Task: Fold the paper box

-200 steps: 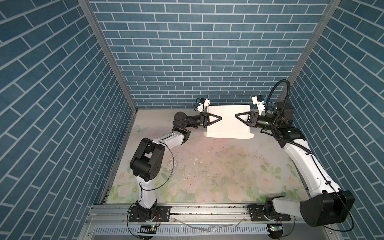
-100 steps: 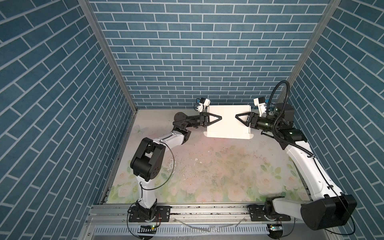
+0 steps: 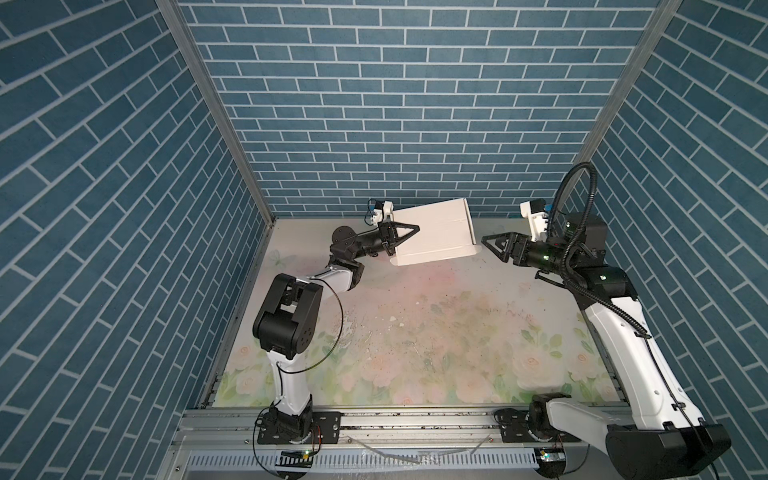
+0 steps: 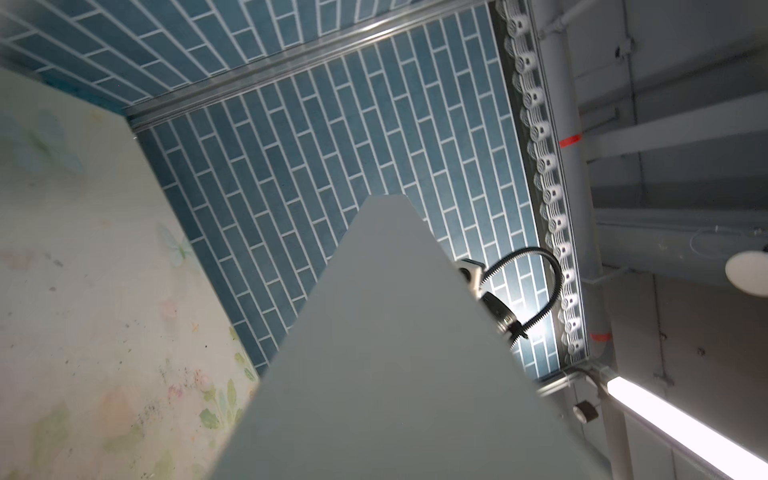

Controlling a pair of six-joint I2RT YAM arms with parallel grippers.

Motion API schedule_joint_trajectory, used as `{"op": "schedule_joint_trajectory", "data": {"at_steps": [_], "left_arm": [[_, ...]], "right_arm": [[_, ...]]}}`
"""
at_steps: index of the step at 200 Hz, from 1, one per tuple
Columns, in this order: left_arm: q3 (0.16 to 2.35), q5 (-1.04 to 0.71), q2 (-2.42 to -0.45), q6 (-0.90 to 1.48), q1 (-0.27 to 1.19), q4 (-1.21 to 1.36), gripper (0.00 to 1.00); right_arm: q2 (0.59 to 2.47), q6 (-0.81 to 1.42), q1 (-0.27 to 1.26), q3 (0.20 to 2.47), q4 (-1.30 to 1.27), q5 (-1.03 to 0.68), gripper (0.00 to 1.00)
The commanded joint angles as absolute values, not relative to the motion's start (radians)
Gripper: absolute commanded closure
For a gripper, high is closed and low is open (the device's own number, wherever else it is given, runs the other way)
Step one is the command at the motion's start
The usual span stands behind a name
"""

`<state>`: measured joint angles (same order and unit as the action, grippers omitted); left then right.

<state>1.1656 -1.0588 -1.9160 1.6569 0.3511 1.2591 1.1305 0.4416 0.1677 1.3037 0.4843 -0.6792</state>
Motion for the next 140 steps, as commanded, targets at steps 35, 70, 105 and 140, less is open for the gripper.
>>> {"op": "schedule_joint_trajectory", "data": {"at_steps": [35,70,105,140], "left_arm": [[1.028,-0.919,-1.81,1.8,0.345,0.994,0.84],[0.932,-0.866,-1.762,1.877,0.346,0.84,0.85],[0.881,-0.836,-1.679,1.88,0.347,0.606,0.85],[0.884,-0.834,-1.634,1.902,0.35,0.48,0.83]], "right_arm": [[1.085,0.243,0.163,1.246,0.45,-0.475,0.31],[1.193,0.16,0.163,1.202,0.434,-0.474,0.38],[1.269,0.098,0.163,1.173,0.395,-0.505,0.44],[1.31,0.07,0.163,1.149,0.388,-0.49,0.49]]}}
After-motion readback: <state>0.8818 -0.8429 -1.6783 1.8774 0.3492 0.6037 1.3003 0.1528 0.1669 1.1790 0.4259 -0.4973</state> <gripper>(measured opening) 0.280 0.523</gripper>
